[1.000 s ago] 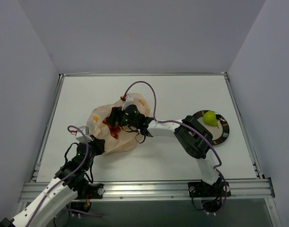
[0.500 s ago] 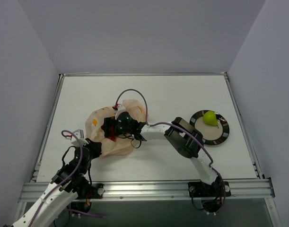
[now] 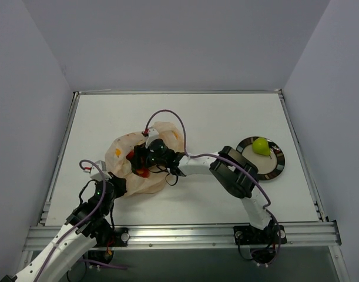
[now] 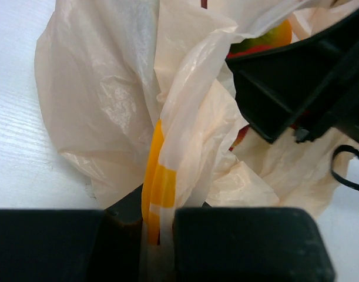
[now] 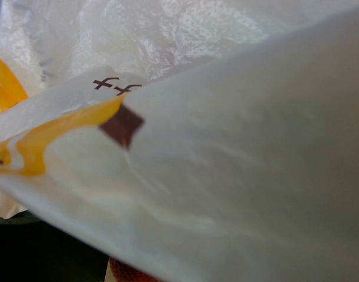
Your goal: Take the fake fruits out of the plastic bag
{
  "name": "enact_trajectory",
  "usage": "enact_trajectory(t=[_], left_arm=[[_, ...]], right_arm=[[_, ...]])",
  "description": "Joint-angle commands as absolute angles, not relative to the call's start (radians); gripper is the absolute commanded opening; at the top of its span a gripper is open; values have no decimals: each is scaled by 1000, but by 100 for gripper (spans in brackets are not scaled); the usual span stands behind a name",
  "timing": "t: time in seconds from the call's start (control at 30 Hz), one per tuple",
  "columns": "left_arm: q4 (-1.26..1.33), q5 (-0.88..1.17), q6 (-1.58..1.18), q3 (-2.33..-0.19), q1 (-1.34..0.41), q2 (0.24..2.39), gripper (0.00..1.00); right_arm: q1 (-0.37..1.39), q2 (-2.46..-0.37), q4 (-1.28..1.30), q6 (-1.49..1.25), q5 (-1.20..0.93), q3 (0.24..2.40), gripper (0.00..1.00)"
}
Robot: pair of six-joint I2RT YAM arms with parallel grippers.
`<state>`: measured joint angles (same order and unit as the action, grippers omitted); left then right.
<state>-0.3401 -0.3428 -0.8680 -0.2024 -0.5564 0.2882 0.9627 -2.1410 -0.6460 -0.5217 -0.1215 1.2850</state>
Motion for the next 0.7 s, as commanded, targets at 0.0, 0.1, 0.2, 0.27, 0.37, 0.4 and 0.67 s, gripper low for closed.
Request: enact_trajectory(t=[0.0, 0.1, 0.2, 0.27, 0.37, 0.4, 0.67], left_arm=[[-318, -373, -856, -258, -563, 322, 2], [-299, -382, -844, -285, -561, 344, 2], [-291, -399, -833, -314, -561, 365, 2], [-288, -408, -827, -324, -563, 374, 2], [-281, -417, -828, -333, -561, 379, 2], [-278, -420, -828, -336, -561, 379, 2], [-244, -436, -828, -363, -563, 419, 2]], right_arm=[[962, -1979, -670, -437, -25, 1255, 2], [966, -1904, -637, -404, 32, 1229, 0], [965, -1847, -620, -394, 40, 1203, 0], [968, -1815, -603, -394, 41, 1187, 0], [969, -1770, -591, -405, 32, 1160, 0], [971, -1758, -591, -410, 25, 1154, 0], [971, -1603, -646, -460, -69, 1083, 0]])
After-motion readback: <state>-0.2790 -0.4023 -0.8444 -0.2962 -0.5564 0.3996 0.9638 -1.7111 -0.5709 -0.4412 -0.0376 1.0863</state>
